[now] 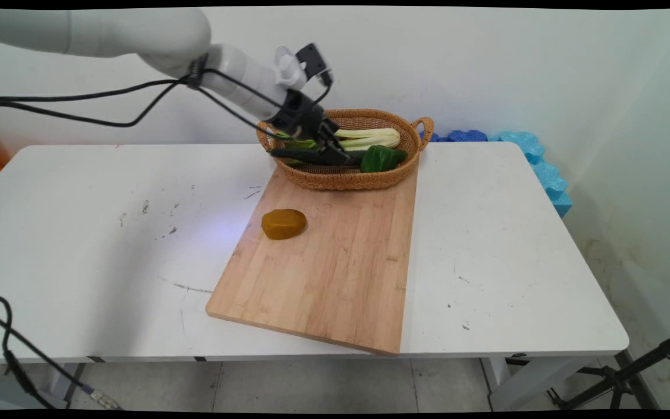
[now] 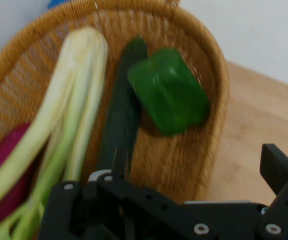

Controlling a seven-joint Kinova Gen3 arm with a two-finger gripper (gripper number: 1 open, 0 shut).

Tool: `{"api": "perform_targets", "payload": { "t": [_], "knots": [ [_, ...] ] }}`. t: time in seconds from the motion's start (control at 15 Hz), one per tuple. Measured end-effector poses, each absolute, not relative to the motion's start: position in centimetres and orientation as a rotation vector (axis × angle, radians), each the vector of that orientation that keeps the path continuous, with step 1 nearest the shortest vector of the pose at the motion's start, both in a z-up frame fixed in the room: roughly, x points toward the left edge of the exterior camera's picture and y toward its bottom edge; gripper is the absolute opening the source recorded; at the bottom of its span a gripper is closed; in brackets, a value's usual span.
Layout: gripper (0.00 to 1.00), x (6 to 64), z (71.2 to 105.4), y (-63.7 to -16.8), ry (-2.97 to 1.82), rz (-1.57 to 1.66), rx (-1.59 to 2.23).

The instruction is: Pick up the potato from the cutting board

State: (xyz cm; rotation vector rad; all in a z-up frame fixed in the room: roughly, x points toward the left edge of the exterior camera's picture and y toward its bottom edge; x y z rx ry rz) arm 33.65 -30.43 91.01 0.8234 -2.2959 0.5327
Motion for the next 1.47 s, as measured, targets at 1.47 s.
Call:
{"api": "perform_targets", "payload": {
  "t": [1.47],
  "knots": [
    [1.00,39.1,83.3,-23.2,-2.466,0.322,0.849]
  ]
}}
